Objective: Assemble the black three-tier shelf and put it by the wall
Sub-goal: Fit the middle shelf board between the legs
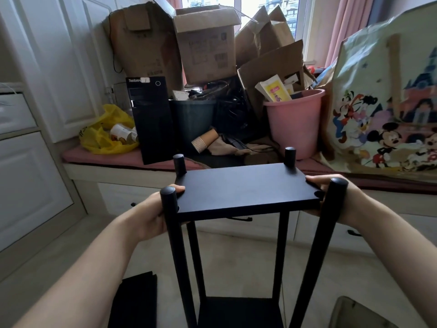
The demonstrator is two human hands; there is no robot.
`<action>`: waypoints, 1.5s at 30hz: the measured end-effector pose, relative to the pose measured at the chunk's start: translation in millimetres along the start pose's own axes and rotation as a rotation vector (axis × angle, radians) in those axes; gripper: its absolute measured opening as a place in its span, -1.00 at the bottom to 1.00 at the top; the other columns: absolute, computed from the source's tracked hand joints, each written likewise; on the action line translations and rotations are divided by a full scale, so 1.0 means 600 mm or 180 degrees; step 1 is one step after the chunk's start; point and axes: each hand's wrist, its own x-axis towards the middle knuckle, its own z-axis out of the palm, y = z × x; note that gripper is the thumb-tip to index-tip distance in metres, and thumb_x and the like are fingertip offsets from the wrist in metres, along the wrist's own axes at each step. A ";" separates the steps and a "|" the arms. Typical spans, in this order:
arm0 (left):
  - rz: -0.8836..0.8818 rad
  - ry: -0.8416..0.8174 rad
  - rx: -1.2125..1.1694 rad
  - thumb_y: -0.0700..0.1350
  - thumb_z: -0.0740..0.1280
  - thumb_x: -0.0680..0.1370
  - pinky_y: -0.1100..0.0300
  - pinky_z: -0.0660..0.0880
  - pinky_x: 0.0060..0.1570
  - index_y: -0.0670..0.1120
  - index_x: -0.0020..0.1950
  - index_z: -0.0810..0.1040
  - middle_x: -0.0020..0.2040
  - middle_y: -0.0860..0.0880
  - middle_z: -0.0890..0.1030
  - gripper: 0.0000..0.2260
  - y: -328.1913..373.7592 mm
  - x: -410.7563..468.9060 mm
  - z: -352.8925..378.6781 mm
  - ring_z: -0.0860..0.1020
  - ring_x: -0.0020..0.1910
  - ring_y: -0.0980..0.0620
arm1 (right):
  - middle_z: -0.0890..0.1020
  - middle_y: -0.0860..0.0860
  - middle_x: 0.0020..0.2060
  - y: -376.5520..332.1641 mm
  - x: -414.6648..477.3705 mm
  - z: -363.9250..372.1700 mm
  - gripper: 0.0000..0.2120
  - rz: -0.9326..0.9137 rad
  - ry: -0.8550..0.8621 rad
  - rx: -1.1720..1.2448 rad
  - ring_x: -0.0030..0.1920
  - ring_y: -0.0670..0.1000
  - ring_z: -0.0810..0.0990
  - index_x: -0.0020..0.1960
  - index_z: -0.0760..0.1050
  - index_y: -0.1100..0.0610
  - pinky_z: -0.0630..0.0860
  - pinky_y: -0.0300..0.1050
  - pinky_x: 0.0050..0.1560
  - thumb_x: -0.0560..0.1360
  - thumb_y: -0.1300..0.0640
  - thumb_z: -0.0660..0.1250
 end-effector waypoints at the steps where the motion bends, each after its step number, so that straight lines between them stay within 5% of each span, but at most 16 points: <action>1: -0.0024 -0.0005 -0.0019 -0.06 0.50 0.35 0.07 0.68 -0.20 -0.19 0.16 0.60 0.08 -0.09 0.61 -0.57 0.000 0.002 -0.001 0.63 -0.07 -0.04 | 0.61 0.10 -0.16 0.004 0.001 0.002 -0.79 0.0033 0.0065 0.0008 -0.20 0.06 0.60 0.11 0.55 0.21 0.58 -0.01 -0.17 0.56 0.16 0.21; 5: -0.0037 -0.0042 -0.0037 -0.02 0.61 0.32 0.09 0.64 0.08 -0.18 0.23 0.68 0.22 -0.06 0.64 -0.47 -0.010 0.011 -0.005 0.67 0.06 -0.02 | 0.55 0.11 -0.17 0.011 0.001 0.002 -0.81 0.0110 0.0262 -0.0042 -0.20 0.06 0.56 0.09 0.52 0.19 0.54 0.00 -0.15 0.57 0.14 0.22; 10: 0.0065 -0.0227 -0.0050 0.01 0.58 0.32 0.18 0.64 -0.19 -0.09 0.05 0.76 0.14 -0.09 0.71 -0.65 -0.024 0.016 -0.010 0.72 0.00 -0.02 | 0.54 0.09 -0.30 0.031 -0.001 0.000 -0.83 0.0137 0.0454 -0.0209 -0.27 0.04 0.56 -0.16 0.57 0.16 0.54 -0.04 -0.18 0.54 0.11 0.28; 18: 0.0285 -0.0092 -0.0134 0.00 0.48 0.35 0.25 0.58 -0.39 -0.02 -0.18 0.78 -0.12 -0.01 0.74 -0.86 -0.040 0.013 0.005 0.71 -0.29 0.05 | 0.47 0.09 -0.34 0.043 0.008 0.008 -0.79 -0.0121 0.0938 -0.0011 -0.37 0.06 0.45 -0.18 0.49 0.16 0.44 -0.11 -0.28 0.59 0.11 0.21; 22: 0.0380 0.0029 -0.0220 -0.03 0.47 0.35 0.26 0.57 -0.43 -0.09 -0.09 0.73 -0.17 -0.03 0.73 -0.80 -0.044 0.011 0.011 0.69 -0.34 0.03 | 0.50 0.08 -0.44 0.060 0.012 0.000 -0.74 -0.0706 0.1611 -0.0088 -0.43 0.05 0.46 -0.30 0.44 0.17 0.36 -0.05 -0.24 0.56 0.23 0.16; 26: 0.0482 -0.0008 -0.0236 -0.06 0.45 0.36 0.27 0.56 -0.44 -0.12 0.03 0.64 -0.18 -0.04 0.73 -0.72 -0.047 0.011 0.016 0.70 -0.33 0.04 | 0.59 0.10 -0.32 0.073 0.008 -0.009 -0.53 -0.0890 0.1489 0.0025 -0.38 0.03 0.55 -0.08 0.56 0.19 0.40 -0.10 -0.31 0.61 -0.17 0.11; 30: 0.0420 -0.0129 -0.0226 -0.06 0.45 0.38 0.28 0.57 -0.42 -0.09 -0.14 0.76 -0.17 -0.03 0.74 -0.85 -0.045 0.013 0.009 0.70 -0.32 0.06 | 0.53 0.16 -0.16 0.072 0.012 -0.016 -0.34 -0.0849 0.1159 0.0110 -0.33 0.04 0.53 0.23 0.50 0.22 0.40 -0.12 -0.33 0.57 -0.34 0.05; 34: 0.0299 -0.0286 -0.0053 -0.01 0.58 0.30 0.24 0.62 -0.25 -0.09 -0.06 0.78 0.01 -0.07 0.74 -0.73 -0.040 0.013 -0.010 0.73 -0.13 0.03 | 0.59 0.08 -0.33 0.063 0.009 -0.014 -0.54 -0.0687 0.1290 -0.0088 -0.33 0.06 0.53 -0.04 0.54 0.17 0.41 -0.01 -0.09 0.57 -0.21 0.13; 37: 0.0239 -0.0468 0.0131 0.04 0.66 0.24 0.20 0.63 -0.11 -0.07 0.04 0.76 0.14 -0.09 0.71 -0.58 -0.038 0.012 -0.020 0.71 0.03 -0.01 | 0.49 -0.04 -0.56 0.063 0.010 -0.014 -0.79 -0.0591 0.1295 -0.0235 -0.39 0.04 0.43 -0.30 0.40 0.07 0.35 0.00 -0.12 0.39 -0.06 0.22; 42: 0.0107 -0.0450 0.0281 0.09 0.69 0.16 0.13 0.62 0.12 -0.06 0.11 0.74 0.22 -0.09 0.68 -0.44 -0.047 0.014 -0.026 0.69 0.13 -0.02 | 0.47 -0.01 -0.49 0.072 0.014 -0.017 -0.76 -0.0029 0.1008 -0.0422 -0.43 0.03 0.46 -0.36 0.41 0.04 0.39 -0.07 -0.26 0.45 -0.01 0.21; 45: -0.0006 -0.0487 0.0266 0.08 0.70 0.16 0.16 0.65 -0.02 -0.08 0.13 0.74 0.22 -0.09 0.68 -0.41 -0.054 0.011 -0.022 0.69 0.12 -0.02 | 0.49 0.03 -0.49 0.094 0.014 -0.024 -0.79 0.0194 0.0899 -0.0641 -0.40 0.06 0.49 -0.30 0.42 0.08 0.45 -0.03 -0.20 0.49 0.06 0.23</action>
